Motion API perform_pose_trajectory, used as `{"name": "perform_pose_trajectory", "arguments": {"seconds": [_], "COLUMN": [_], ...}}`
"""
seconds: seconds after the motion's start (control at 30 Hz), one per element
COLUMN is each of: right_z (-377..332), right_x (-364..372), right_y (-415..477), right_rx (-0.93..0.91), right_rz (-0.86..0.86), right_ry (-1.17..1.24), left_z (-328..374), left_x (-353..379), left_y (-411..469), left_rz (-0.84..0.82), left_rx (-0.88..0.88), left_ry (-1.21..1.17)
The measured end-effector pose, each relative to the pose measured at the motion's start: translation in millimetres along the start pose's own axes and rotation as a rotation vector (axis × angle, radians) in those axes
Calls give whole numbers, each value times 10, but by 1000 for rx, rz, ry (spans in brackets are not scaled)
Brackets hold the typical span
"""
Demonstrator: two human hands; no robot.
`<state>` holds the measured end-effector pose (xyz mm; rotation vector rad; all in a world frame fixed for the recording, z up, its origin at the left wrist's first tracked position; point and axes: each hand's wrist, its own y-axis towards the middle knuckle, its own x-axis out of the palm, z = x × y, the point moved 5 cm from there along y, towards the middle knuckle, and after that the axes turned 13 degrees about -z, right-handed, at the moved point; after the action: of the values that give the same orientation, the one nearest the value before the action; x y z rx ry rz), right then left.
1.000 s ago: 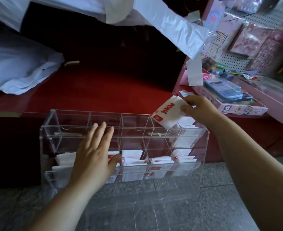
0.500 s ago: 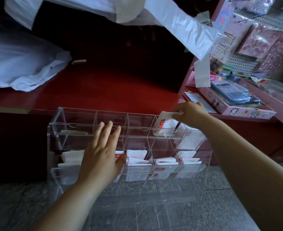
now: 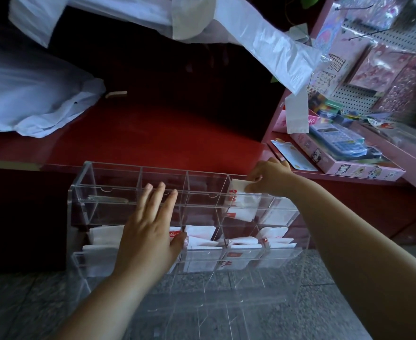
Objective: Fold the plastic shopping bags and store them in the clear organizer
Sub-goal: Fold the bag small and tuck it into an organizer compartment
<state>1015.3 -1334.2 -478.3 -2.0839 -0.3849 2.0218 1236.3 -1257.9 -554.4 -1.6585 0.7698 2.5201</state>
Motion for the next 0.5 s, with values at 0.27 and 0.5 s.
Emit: {"name": "perform_pose_trajectory", "arguments": {"seconds": [0.27,0.5], "right_z": [-16,104], "right_x": [-12,-145], "right_y": [-58,-320], "right_rx": [6,-15], "right_rz": [213,356], "right_ry": [-110,40], "left_z": [1,-16], "left_x": [16,23], "left_y": [9,-10], "left_rz": [-1,2], "left_rx": [-2,-9], "left_ry": [48,-17]}}
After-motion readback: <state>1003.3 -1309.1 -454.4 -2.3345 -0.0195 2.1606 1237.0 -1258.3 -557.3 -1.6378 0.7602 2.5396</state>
